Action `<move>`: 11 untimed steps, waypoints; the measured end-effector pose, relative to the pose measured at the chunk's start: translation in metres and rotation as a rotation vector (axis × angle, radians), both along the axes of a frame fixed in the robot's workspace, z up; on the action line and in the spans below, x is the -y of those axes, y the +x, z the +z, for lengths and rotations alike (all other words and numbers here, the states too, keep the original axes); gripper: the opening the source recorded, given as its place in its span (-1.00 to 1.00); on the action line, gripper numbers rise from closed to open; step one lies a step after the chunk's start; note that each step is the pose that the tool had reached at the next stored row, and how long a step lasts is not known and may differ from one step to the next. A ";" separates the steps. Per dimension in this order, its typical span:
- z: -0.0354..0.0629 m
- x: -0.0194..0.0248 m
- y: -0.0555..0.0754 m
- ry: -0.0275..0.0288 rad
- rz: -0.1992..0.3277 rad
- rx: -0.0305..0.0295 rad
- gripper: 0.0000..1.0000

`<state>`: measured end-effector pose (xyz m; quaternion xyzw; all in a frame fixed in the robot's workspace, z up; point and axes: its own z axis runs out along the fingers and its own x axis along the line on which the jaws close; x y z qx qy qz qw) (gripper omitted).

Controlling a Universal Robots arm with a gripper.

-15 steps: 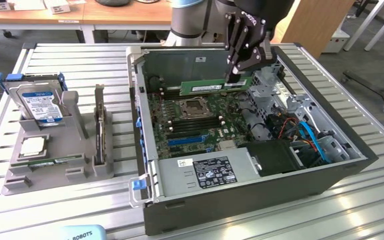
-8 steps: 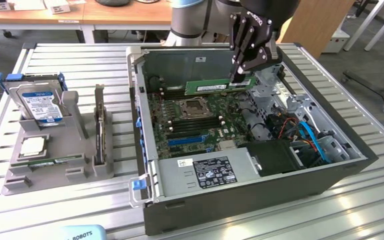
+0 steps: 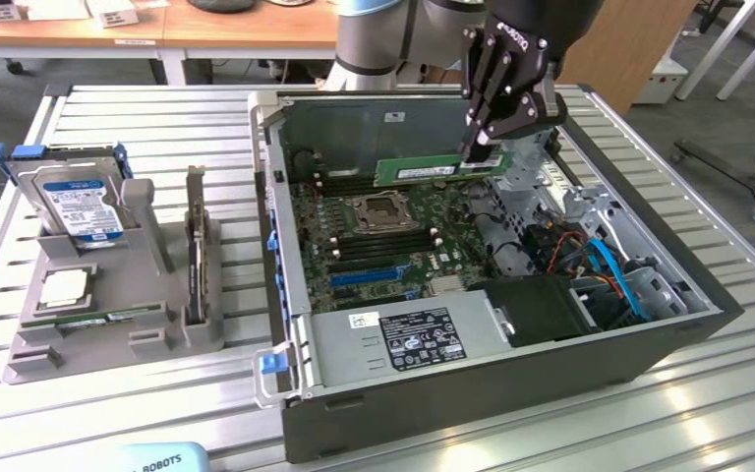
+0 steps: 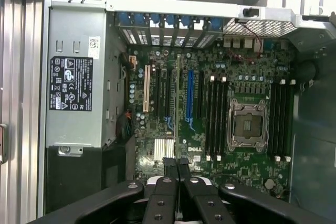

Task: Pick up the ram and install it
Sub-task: 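Pick up the ram and move it above insertion slot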

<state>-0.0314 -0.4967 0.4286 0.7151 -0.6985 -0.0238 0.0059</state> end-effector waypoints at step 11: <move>0.0000 0.0000 0.015 0.0000 0.001 0.0000 -0.76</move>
